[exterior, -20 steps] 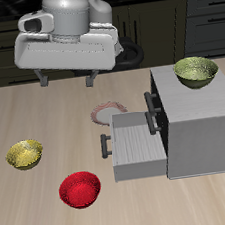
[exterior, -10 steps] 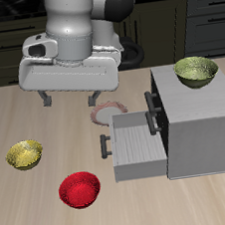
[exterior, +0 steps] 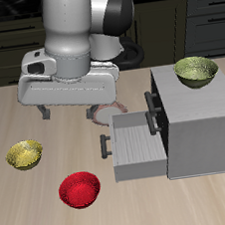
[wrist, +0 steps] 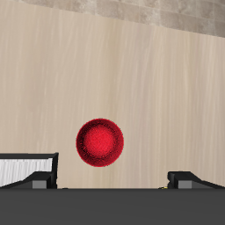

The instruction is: Place the red bowl in the bottom drawer of the white cabinet and close the drawer

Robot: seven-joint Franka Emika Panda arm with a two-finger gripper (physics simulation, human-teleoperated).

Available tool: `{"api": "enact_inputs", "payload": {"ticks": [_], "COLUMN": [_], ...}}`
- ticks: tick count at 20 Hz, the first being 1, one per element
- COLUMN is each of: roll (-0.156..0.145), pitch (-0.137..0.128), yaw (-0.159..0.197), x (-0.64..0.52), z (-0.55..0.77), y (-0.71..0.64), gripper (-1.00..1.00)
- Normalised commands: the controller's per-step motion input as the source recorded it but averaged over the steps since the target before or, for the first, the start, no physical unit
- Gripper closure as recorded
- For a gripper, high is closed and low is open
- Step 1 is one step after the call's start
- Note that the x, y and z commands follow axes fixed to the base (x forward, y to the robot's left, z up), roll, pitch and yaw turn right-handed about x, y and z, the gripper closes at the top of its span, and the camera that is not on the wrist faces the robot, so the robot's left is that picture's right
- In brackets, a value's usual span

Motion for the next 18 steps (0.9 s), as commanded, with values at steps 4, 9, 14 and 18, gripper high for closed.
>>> {"api": "enact_inputs", "payload": {"ticks": [4,9,14,18], "roll": [0.009,0.005,0.027,0.002], "pitch": [0.021,0.029,0.029,0.023], "yaw": [0.023,0.014,-0.003,0.005], "x": [0.00,0.03,0.09,0.03], "z": [-0.27,-0.32,-0.33,-0.27], "y": [-0.02,0.04,0.08,-0.02], "gripper": [-1.00,-1.00,-1.00,-1.00]}}
